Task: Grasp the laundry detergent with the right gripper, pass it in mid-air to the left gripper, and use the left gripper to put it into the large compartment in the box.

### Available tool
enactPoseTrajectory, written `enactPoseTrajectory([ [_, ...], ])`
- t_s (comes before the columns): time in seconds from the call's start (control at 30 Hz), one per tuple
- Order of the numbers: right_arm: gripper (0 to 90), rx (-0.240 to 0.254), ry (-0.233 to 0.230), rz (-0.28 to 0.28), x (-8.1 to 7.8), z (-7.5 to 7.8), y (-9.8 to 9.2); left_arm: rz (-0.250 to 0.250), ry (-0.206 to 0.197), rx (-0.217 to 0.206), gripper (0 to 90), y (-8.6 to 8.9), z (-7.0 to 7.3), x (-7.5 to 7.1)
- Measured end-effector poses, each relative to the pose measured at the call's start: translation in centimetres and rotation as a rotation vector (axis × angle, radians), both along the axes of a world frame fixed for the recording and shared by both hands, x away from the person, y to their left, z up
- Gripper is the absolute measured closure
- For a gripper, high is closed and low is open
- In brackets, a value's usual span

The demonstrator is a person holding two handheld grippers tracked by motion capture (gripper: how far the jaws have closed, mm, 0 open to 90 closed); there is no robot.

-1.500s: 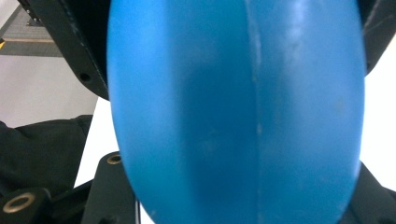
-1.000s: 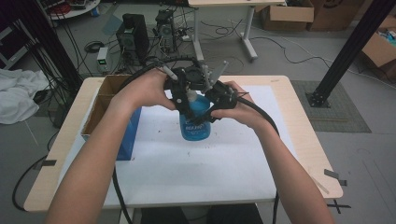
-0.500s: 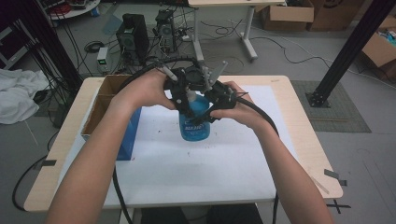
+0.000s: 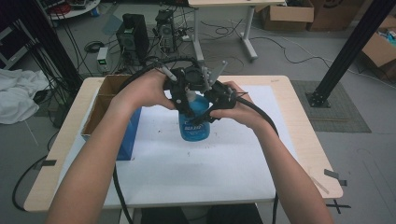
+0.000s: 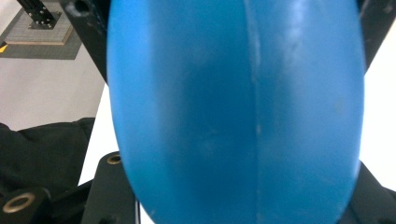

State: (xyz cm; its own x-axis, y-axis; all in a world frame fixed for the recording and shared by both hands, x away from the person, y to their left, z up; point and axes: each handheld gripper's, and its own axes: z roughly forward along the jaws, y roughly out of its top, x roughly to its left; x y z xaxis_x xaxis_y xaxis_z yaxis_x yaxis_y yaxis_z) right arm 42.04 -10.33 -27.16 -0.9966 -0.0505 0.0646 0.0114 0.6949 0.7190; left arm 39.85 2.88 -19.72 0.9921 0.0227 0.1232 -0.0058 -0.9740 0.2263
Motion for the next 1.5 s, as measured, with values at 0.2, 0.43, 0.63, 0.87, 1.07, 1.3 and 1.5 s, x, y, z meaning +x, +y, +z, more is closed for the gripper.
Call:
enactPoseTrajectory([
  [0.2, 44.7, -0.002, 0.002, -0.004, 0.0, 0.0, 0.0, 0.002, 0.004, -0.007, 37.9, 0.1, 0.0, 0.0],
  [0.43, 44.6, 0.0, 0.006, -0.002, -0.1, 0.0, 0.2, 0.005, 0.006, -0.015, 38.0, 0.3, -0.1, 0.0],
  [0.63, 44.0, 0.004, 0.002, -0.005, -0.1, -0.1, 0.2, 0.011, 0.001, -0.016, 38.2, 0.3, 0.0, 0.0],
  [0.87, 24.9, 0.053, -0.001, -0.048, -0.3, 0.1, -0.3, 0.024, 0.026, -0.008, 38.4, 0.3, 0.1, 0.2],
  [1.07, 23.6, 0.04, -0.04, -0.084, 0.3, 0.3, -1.9, 0.091, 0.038, 0.003, 38.4, 1.0, 1.2, 0.3],
  [1.3, 24.2, -0.121, -0.073, -0.157, 0.7, -0.1, -4.7, 0.31, 0.053, -0.02, 38.5, 3.2, 4.2, 1.0],
  [1.5, 24.4, -0.274, -0.093, -0.215, 0.9, -0.9, -7.5, 0.526, 0.046, -0.045, 38.5, 6.2, 6.9, 1.9],
])
